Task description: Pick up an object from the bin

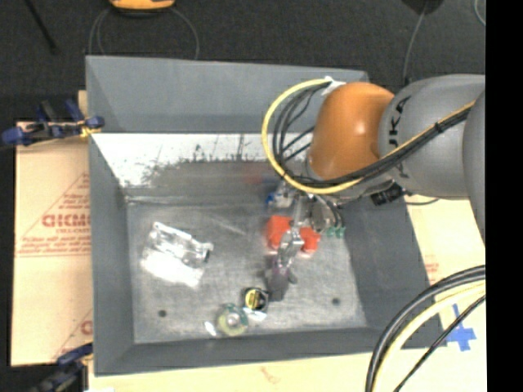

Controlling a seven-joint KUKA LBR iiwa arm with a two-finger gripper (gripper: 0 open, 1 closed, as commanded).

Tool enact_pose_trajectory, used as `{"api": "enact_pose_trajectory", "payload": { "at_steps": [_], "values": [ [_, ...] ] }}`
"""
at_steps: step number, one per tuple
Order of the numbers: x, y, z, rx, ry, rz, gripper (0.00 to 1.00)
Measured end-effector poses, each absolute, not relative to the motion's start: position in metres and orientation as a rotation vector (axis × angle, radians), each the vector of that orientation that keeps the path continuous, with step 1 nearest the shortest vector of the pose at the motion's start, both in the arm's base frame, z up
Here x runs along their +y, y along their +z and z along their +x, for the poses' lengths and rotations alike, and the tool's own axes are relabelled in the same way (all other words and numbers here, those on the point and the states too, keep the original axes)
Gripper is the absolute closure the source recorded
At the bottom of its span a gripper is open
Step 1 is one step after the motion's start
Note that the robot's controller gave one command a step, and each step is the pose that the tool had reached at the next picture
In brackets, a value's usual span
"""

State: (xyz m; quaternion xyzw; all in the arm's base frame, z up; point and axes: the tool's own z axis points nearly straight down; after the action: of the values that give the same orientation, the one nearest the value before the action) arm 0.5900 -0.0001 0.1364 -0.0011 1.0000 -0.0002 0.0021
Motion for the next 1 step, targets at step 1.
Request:
{"api": "enact_pose_trajectory", "payload": {
  "at_steps": [1],
  "values": [
    [-0.061,0.0722,0.6082,3.132,0.003,-0.056,0.0]
  ]
}}
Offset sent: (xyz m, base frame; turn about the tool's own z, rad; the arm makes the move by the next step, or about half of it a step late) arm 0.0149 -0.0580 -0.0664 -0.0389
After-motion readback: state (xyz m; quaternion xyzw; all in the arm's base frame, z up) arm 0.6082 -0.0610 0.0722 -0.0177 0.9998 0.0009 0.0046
